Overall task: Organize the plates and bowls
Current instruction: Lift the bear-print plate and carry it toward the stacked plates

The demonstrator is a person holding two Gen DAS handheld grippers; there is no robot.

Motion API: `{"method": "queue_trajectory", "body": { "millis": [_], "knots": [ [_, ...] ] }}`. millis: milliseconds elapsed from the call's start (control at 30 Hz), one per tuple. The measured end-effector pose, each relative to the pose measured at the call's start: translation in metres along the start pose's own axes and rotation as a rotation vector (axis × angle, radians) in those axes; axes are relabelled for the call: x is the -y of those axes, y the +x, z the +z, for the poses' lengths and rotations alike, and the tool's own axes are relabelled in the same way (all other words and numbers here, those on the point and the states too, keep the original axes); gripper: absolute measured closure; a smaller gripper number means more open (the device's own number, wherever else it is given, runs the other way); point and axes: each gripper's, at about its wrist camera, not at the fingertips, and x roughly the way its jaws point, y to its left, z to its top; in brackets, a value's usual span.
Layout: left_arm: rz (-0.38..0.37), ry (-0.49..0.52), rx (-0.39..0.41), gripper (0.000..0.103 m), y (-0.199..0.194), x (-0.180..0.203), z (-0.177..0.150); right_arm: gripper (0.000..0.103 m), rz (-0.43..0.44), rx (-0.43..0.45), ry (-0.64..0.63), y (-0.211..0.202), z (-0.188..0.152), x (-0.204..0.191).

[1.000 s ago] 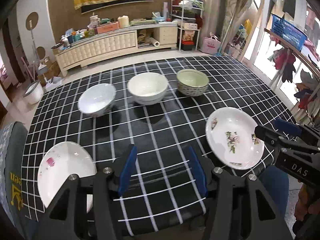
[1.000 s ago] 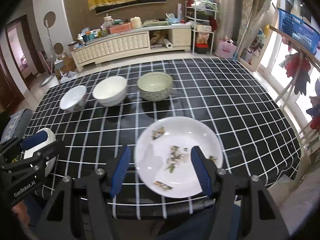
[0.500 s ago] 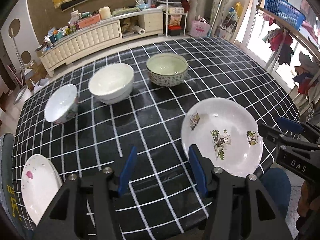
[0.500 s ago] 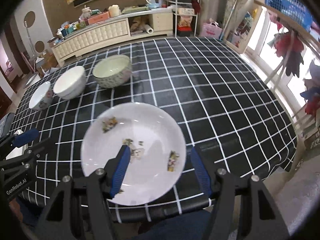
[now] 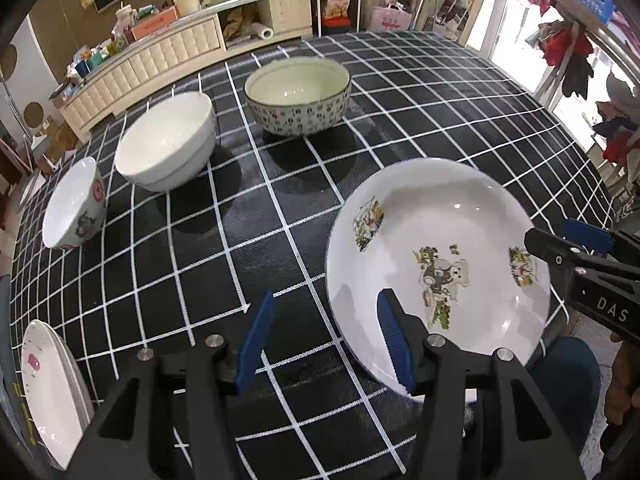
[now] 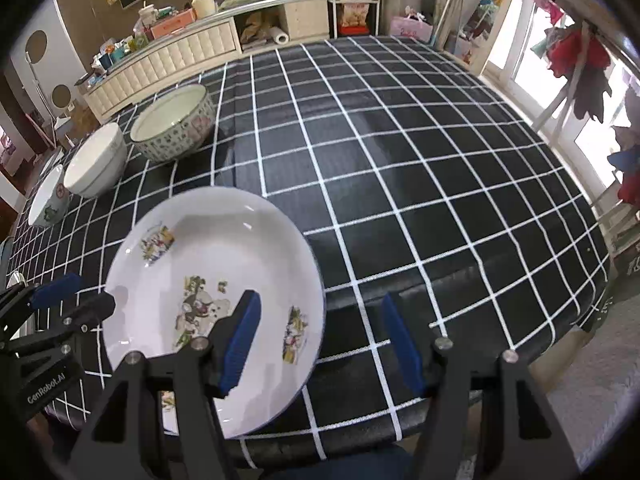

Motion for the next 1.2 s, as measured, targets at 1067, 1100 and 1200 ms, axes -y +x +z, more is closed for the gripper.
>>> {"method": "queue_trajectory", "body": {
  "millis": [1067, 1100, 1200],
  "knots": [
    [-0.04, 0.038, -0.048, 0.078, 0.039, 0.015, 0.001, 0.074, 0.145, -0.071, -0.027, 0.028, 0.002, 0.002],
    [-0.039, 0.042, -0.05, 0.078, 0.039, 0.015, 0.002, 0.074, 0.142, -0.072, -0.029, 0.027, 0.002, 0.002],
    [-0.033, 0.049, -0.055, 0.078, 0.04, 0.017, 0.002, 0.074, 0.133, -0.075, -0.028, 0.027, 0.002, 0.0]
  ]
}}
